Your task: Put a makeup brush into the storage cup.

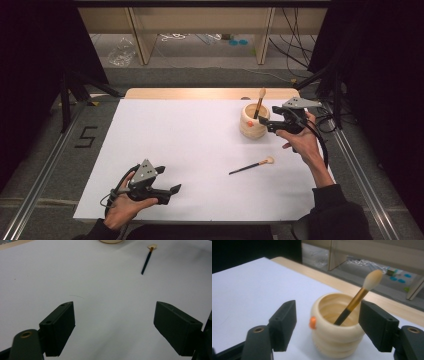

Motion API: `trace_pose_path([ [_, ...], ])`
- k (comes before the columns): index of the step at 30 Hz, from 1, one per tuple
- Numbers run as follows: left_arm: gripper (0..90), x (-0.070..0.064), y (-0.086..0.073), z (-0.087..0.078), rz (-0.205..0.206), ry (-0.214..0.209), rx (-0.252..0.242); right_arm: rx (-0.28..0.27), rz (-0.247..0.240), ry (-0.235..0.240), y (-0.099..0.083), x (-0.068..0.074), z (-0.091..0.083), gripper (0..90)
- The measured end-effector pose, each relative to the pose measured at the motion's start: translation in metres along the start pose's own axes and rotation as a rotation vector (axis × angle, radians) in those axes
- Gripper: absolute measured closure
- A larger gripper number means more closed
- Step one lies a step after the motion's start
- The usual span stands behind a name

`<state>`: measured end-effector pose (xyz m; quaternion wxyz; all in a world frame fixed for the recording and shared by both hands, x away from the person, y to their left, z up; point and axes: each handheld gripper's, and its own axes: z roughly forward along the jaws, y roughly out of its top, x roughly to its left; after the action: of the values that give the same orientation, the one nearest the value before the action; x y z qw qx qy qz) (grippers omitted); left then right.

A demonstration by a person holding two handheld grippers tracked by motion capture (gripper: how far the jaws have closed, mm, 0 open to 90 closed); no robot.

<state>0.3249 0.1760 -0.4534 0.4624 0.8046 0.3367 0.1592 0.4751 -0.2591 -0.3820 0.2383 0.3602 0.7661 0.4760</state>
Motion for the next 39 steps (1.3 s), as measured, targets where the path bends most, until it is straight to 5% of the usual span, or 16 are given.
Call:
trace_pose_path([
  [7, 17.0, -0.001, -0.001, 0.001, -0.016, -0.004, 0.003, 0.063, -0.041, 0.084, -0.018, 0.015, -0.006, 19.0],
  [18, 16.9, -0.001, 0.0, 0.001, -0.01, -0.008, 0.002, 0.166, -0.131, 0.191, -0.031, 0.043, -0.003, 21.0],
  [39, 16.9, 0.0, 0.0, -0.001, -0.021, -0.01, -0.008, 0.276, -0.222, 0.237, -0.044, 0.063, 0.006, 21.4],
])
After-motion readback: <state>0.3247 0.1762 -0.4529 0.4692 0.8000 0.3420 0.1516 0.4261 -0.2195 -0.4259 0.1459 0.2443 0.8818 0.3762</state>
